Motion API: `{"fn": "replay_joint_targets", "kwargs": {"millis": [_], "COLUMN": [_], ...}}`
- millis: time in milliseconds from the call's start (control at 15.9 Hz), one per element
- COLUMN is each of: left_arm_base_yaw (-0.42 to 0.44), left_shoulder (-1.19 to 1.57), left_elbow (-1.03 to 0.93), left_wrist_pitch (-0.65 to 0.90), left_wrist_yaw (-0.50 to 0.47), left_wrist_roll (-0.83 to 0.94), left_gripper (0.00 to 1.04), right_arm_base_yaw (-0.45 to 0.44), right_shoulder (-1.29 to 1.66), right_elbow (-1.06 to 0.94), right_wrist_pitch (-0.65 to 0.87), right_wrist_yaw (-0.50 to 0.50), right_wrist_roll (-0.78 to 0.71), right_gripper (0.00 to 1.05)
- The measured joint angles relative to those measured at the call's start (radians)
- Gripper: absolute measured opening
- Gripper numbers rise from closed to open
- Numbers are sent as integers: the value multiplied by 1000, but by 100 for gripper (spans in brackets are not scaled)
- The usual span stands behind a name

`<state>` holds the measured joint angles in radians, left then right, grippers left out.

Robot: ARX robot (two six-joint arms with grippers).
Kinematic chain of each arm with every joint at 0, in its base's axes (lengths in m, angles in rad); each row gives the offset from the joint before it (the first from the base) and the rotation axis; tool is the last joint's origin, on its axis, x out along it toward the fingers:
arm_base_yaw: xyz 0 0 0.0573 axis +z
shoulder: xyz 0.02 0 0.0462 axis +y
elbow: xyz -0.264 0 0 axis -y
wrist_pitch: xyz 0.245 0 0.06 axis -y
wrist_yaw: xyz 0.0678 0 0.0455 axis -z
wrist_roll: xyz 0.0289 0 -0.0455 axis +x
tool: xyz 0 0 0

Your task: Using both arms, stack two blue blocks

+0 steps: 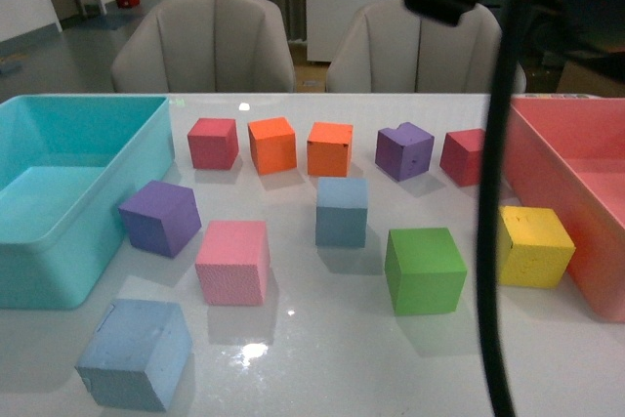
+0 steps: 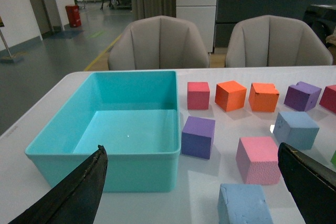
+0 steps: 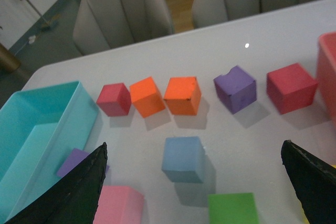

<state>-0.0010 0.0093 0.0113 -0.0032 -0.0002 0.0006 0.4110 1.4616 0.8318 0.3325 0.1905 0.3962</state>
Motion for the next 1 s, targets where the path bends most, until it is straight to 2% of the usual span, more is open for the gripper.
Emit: {"fn": "replay_joint_targets", "kwargs": {"millis": [125, 251, 314, 439, 564, 627, 690, 753, 815, 1003], "left_arm_base_yaw": [0, 0, 0, 0, 0, 0, 0, 0, 0, 0], "left_shoulder": [0, 0, 0, 0, 0, 0, 0, 0, 0, 0], "left_elbow": [0, 0, 0, 0, 0, 0, 0, 0, 0, 0], "left_wrist_pitch": [0, 0, 0, 0, 0, 0, 0, 0, 0, 0], "left_wrist_yaw": [0, 0, 0, 0, 0, 0, 0, -1, 0, 0], "left_wrist_roll": [0, 0, 0, 0, 0, 0, 0, 0, 0, 0], "left_gripper": [98, 98, 98, 98, 98, 98, 98, 98, 98, 98], "right_arm_base_yaw": [-27, -60, -100, -256, -302, -322, -381, -414, -417, -411], "right_shoulder": [-171, -389, -571, -840, -950, -989, -1012, -1027, -1044, -1123], "right_elbow": [-142, -288, -420, -586, -644, -649, -663, -683, -710, -747], "right_wrist_pitch": [29, -13, 130, -22, -36, -26, -26, -32, -48, -70], "right_wrist_yaw": [5, -3, 72, -21, -66, -110, -174, -179, -181, -188], "right_wrist_roll": [-51, -76, -208, -338, -367, -376, -383, -386, -389, -391], "right_gripper": [98, 98, 82, 56, 38, 25, 16, 6, 2, 2]}}
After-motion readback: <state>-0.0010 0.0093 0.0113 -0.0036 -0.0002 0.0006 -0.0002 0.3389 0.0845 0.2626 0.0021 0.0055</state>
